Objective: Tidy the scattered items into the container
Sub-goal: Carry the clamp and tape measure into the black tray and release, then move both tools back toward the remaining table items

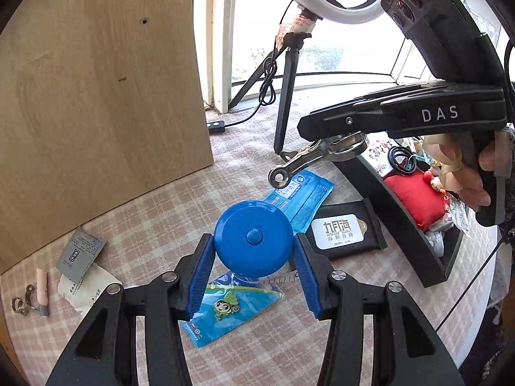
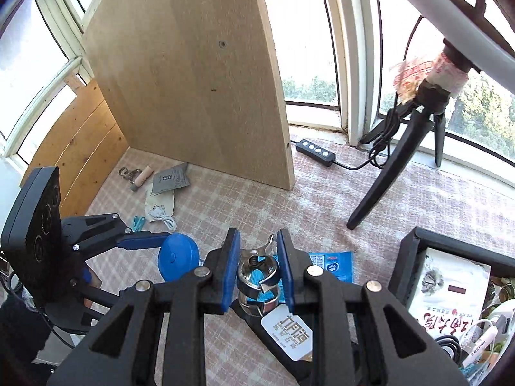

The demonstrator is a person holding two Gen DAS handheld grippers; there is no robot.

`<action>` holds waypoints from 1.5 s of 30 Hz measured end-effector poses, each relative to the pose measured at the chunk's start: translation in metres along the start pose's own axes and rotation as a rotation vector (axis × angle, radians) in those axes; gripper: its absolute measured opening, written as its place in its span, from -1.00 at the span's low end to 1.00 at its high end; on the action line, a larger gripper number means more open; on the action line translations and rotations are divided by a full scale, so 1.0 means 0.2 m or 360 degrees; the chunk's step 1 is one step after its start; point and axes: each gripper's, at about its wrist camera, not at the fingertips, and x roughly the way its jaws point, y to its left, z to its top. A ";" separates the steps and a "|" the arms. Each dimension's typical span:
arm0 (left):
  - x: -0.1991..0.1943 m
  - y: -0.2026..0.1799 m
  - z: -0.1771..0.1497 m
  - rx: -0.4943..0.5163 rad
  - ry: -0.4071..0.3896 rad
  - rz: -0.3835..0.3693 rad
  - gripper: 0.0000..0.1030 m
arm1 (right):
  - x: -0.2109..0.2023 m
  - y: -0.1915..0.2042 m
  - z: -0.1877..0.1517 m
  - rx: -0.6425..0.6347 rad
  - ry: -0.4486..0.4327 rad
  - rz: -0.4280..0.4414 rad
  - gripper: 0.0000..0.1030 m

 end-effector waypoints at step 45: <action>-0.04 -0.56 0.07 0.0091 -0.0011 -0.0201 0.18 | -0.91 -0.74 -0.74 0.0615 -0.0300 -0.0464 0.17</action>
